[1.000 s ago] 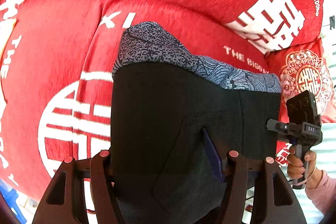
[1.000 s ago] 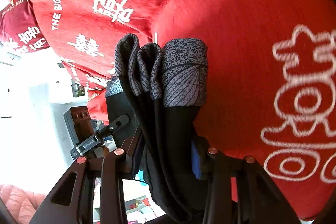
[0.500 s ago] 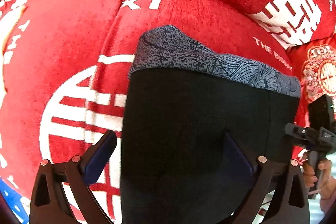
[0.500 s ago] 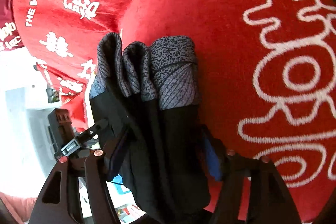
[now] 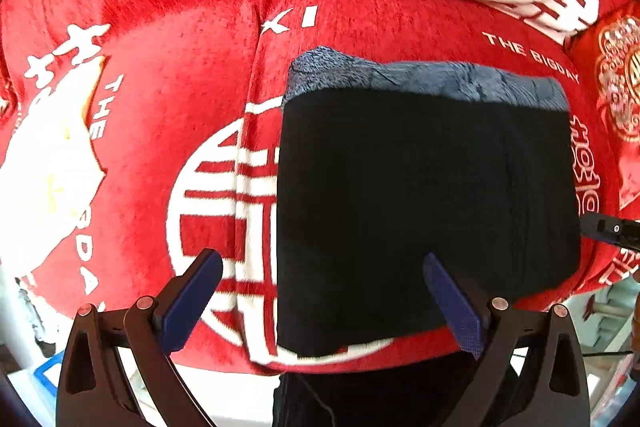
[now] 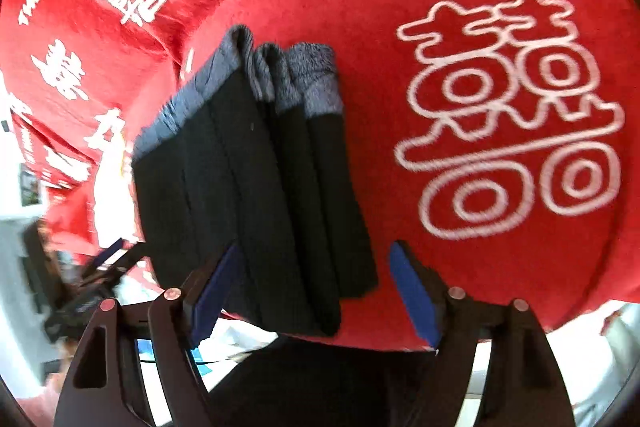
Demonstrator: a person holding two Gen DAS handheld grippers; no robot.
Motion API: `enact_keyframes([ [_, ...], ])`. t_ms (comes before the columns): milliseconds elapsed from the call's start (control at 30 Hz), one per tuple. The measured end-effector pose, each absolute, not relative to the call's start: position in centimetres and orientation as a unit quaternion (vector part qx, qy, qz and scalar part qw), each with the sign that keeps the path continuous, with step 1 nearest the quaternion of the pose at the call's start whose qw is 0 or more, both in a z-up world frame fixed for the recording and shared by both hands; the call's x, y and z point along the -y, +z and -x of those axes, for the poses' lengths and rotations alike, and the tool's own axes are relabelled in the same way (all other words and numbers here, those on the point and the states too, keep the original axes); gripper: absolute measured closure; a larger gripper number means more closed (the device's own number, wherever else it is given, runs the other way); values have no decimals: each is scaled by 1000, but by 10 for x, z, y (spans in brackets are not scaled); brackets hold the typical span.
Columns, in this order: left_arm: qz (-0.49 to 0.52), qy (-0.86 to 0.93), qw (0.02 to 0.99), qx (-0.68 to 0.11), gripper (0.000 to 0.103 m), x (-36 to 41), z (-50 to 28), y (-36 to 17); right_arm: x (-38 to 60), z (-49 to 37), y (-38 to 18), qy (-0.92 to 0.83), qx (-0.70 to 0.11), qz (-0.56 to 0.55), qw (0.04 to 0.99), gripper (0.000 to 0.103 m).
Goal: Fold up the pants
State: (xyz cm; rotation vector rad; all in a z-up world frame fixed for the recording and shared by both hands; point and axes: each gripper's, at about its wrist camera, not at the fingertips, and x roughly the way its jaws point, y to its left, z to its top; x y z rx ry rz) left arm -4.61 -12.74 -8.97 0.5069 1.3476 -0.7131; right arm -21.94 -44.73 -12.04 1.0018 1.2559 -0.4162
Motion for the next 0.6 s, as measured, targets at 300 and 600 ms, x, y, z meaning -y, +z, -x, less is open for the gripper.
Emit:
enact_keyframes([
  [300,-258,-329,695,-585,2,118,77,-63,407,231,-82,-276,-565,-351,694,0],
  [600,-286,-325,687,-583,2,110,109,-43,374,220,-50,-288,-574,-315,699,0],
])
